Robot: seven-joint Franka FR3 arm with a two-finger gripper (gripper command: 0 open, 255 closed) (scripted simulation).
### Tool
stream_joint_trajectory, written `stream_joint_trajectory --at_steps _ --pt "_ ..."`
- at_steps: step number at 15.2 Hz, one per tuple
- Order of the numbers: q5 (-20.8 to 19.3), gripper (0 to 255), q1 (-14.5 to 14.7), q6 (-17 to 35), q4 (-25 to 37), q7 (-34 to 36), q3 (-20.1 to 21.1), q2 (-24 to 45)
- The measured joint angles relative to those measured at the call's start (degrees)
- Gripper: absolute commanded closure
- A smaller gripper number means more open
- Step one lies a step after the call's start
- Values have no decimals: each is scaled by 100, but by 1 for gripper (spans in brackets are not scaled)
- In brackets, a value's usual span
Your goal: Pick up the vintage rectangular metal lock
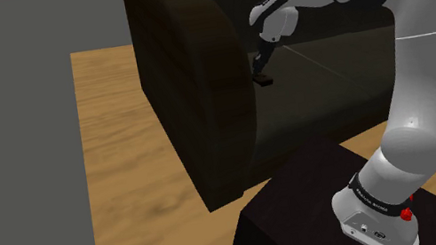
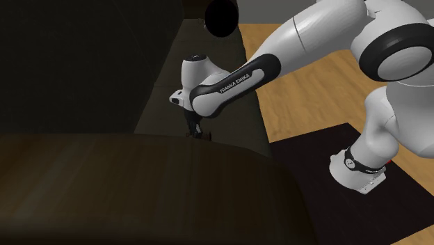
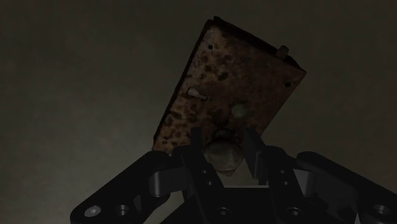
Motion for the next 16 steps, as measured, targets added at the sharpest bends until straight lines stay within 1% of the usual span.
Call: stream_joint_trajectory --at_steps 16 --pt "-334 255 110 -831 284 280 -181 -585"
